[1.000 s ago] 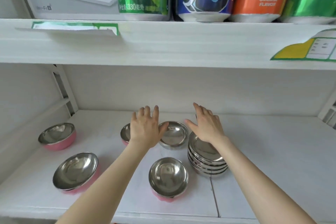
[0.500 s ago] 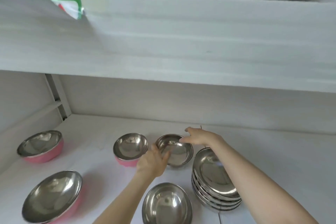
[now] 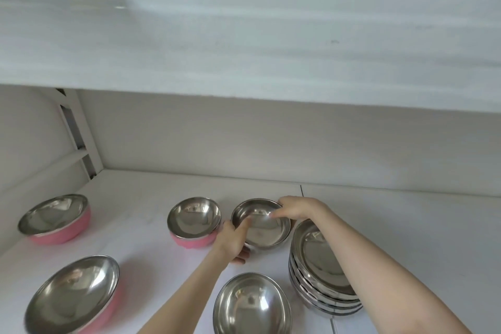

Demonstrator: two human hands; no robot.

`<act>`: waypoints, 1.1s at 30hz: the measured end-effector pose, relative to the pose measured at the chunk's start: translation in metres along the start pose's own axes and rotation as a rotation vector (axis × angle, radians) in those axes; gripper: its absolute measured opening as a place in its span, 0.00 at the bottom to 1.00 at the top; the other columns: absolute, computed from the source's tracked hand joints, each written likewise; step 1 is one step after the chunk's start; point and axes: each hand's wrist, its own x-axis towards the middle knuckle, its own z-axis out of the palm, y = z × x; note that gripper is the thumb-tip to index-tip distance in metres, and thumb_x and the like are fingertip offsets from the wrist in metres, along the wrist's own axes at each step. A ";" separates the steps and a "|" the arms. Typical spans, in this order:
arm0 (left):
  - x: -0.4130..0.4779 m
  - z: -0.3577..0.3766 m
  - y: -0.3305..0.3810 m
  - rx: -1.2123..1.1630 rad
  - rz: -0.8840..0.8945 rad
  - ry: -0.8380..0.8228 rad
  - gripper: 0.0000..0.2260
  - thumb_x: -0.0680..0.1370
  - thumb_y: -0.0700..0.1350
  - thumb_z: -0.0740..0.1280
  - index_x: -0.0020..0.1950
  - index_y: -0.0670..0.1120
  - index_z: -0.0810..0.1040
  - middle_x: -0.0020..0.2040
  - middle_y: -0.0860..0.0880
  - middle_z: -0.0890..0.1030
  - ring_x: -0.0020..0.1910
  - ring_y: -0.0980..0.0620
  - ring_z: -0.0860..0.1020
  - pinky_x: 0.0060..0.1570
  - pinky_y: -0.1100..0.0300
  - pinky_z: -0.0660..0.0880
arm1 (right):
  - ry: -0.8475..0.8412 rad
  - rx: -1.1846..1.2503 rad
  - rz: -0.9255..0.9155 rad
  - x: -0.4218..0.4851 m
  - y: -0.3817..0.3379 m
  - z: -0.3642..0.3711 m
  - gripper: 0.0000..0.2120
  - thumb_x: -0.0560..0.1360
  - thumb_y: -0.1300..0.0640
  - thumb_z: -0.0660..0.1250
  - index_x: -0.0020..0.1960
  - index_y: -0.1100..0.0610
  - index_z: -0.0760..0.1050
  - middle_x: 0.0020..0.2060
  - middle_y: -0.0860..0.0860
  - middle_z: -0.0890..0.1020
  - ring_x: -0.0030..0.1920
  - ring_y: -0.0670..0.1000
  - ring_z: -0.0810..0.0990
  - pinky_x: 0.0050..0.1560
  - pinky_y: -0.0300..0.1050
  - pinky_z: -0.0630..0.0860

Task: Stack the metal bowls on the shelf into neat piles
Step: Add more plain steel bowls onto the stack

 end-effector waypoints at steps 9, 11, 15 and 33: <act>-0.016 -0.014 0.029 -0.027 0.121 0.055 0.25 0.77 0.63 0.61 0.63 0.44 0.66 0.46 0.38 0.82 0.37 0.45 0.82 0.38 0.54 0.81 | 0.171 0.313 -0.087 -0.026 -0.006 -0.027 0.23 0.74 0.42 0.64 0.62 0.56 0.72 0.58 0.54 0.75 0.55 0.56 0.78 0.50 0.51 0.81; -0.025 -0.018 0.039 -0.003 0.169 0.066 0.25 0.77 0.63 0.60 0.61 0.44 0.65 0.45 0.38 0.81 0.37 0.45 0.81 0.39 0.53 0.81 | 0.228 0.380 -0.127 -0.039 -0.006 -0.032 0.21 0.75 0.43 0.64 0.61 0.56 0.72 0.57 0.53 0.76 0.55 0.55 0.78 0.48 0.49 0.80; -0.047 -0.022 0.056 0.069 0.252 0.078 0.24 0.78 0.64 0.59 0.61 0.45 0.65 0.44 0.40 0.81 0.37 0.45 0.80 0.38 0.53 0.80 | 0.322 0.519 -0.163 -0.069 -0.004 -0.033 0.18 0.75 0.43 0.64 0.59 0.53 0.74 0.55 0.52 0.78 0.54 0.54 0.79 0.50 0.51 0.80; -0.135 0.032 0.076 0.400 0.464 0.182 0.33 0.69 0.74 0.51 0.57 0.47 0.67 0.42 0.43 0.84 0.47 0.41 0.82 0.53 0.44 0.76 | 0.696 0.820 -0.263 -0.178 0.049 0.009 0.11 0.78 0.47 0.60 0.54 0.48 0.77 0.51 0.47 0.82 0.55 0.49 0.78 0.58 0.47 0.72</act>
